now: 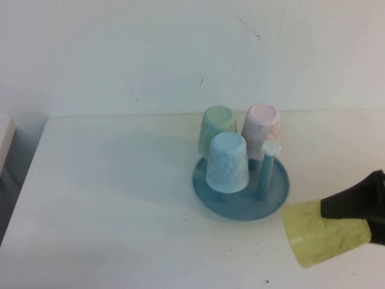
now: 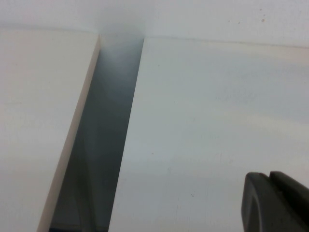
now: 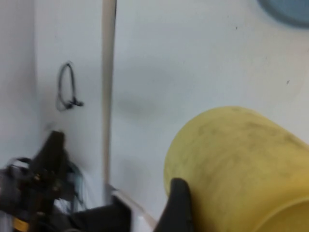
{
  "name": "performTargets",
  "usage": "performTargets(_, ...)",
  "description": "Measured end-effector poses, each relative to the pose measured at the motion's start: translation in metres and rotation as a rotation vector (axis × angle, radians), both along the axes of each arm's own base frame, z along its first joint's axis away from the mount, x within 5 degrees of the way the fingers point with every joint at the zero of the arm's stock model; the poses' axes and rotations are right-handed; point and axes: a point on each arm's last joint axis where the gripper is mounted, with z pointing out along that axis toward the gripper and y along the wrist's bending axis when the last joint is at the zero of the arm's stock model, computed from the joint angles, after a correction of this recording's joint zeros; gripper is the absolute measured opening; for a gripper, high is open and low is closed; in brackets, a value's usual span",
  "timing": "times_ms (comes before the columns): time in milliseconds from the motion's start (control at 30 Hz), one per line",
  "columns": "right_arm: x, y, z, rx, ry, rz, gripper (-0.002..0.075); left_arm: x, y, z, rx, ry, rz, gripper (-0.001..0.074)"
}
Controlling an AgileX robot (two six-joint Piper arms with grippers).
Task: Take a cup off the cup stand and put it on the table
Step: Hand over the cup
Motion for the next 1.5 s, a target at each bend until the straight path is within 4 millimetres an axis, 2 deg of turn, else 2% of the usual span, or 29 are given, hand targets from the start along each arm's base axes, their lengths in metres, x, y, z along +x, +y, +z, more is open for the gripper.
performTargets(67,-0.003,0.001,-0.013,0.069,0.072,-0.030,0.0585,0.000,0.000,0.000,-0.002,0.000,0.001,-0.0003)
performTargets(167,-0.002,0.004,-0.019,0.197,0.147,-0.067,0.0585,0.000,0.000,0.000,-0.003,0.000,0.001,-0.0003)
performTargets(400,0.016,0.004,-0.006,0.466,0.188,-0.267,0.0585,0.000,0.000,0.000,-0.003,0.000,0.001,-0.0003)
performTargets(933,0.018,0.004,-0.004,0.502,0.203,-0.295,0.0584,0.000,0.000,0.001,-0.012,-0.012,0.005,-0.0004)
performTargets(1000,0.018,0.004,-0.004,0.500,0.203,-0.294,0.0585,0.001,-0.003,0.003,-0.224,-0.045,0.028,-0.0003)
performTargets(1033,0.018,0.004,-0.004,0.496,0.194,-0.289,0.0585,0.002,-0.007,0.005,-0.500,-0.067,0.051,-0.0003)
performTargets(1100,0.018,0.004,-0.004,0.485,0.168,-0.278,0.0584,0.003,-0.012,0.011,-0.910,-0.099,0.082,-0.0003)
performTargets(1133,0.018,0.004,-0.004,0.479,0.157,-0.272,0.0584,0.003,-0.013,0.014,-1.045,-0.115,0.090,-0.0003)
performTargets(1200,0.017,0.004,-0.004,0.470,0.141,-0.264,0.0584,0.003,-0.012,0.018,-1.113,-0.153,0.094,-0.0003)
performTargets(1300,0.017,0.004,-0.005,0.459,0.122,-0.253,0.0584,0.004,-0.010,0.020,-1.054,-0.194,0.086,-0.0003)
performTargets(1400,0.017,0.004,-0.005,0.451,0.101,-0.244,0.0584,0.004,-0.012,0.020,-1.080,-0.176,0.070,-0.0003)
performTargets(1500,0.017,0.004,-0.005,0.446,0.097,-0.239,0.0584,0.003,-0.017,0.017,-1.021,-0.125,0.027,-0.0003)
